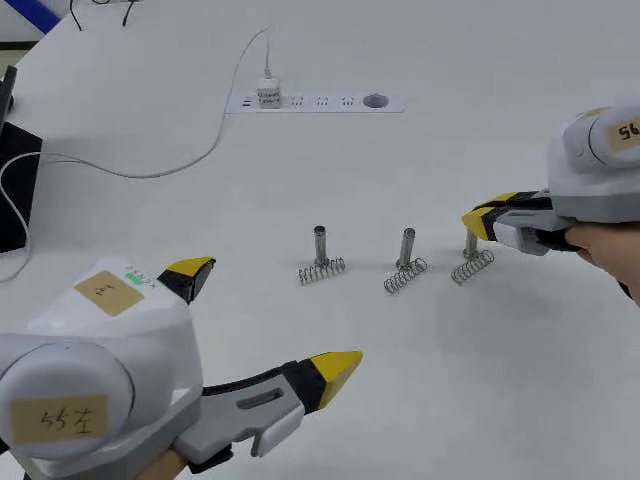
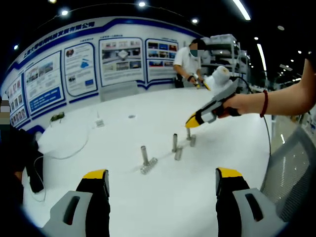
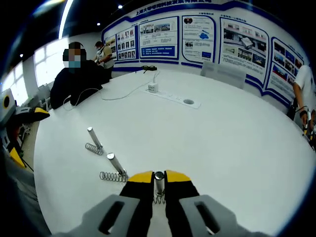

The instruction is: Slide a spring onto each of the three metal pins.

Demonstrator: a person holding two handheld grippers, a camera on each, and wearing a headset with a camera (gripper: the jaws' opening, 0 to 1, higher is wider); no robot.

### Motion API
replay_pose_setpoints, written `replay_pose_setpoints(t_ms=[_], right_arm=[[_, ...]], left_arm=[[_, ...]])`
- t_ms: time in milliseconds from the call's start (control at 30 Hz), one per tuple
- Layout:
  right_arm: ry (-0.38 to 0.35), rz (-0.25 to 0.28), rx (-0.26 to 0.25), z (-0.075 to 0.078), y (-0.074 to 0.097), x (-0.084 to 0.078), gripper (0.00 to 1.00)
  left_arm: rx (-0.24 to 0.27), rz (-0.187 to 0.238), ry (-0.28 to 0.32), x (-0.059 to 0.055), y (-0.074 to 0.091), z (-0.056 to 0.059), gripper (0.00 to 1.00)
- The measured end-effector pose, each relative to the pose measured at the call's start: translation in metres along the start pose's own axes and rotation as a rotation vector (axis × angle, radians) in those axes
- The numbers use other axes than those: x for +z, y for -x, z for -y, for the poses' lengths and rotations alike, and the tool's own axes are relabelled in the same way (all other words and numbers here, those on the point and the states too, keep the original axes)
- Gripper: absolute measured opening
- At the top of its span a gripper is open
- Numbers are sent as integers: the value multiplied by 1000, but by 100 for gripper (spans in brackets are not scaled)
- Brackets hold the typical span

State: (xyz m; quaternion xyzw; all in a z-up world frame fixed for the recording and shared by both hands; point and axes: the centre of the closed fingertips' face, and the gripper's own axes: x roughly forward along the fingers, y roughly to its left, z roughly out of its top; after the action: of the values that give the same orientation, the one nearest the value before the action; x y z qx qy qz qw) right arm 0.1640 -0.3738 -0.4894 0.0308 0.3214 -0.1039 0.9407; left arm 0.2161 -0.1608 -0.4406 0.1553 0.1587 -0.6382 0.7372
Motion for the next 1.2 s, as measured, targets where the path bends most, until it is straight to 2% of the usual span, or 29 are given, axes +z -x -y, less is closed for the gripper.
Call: replay_pose_setpoints(t_ms=[233, 800, 867, 1033, 1133, 1200], right_arm=[[0, -11, -2, -2, 7, -6, 9], [-29, -14, 1, -2, 5, -7, 9], [-40, -18, -1, -1, 5, -8, 14], [-90, 48, 7, 0, 11, -3, 24], [-63, 64, 15, -2, 15, 0, 25], [-60, 97, 31, -5, 20, 6, 28]], left_arm=[[-1, 3, -2, 0, 2, 1, 90], [-2, -4, -2, -2, 4, -4, 85], [-4, -4, -3, -3, 3, -5, 85], [-26, -7, -17, -2, 0, -8, 82], [-34, -9, -30, -2, -3, -10, 81], [-42, -15, -38, -3, -6, -11, 80]])
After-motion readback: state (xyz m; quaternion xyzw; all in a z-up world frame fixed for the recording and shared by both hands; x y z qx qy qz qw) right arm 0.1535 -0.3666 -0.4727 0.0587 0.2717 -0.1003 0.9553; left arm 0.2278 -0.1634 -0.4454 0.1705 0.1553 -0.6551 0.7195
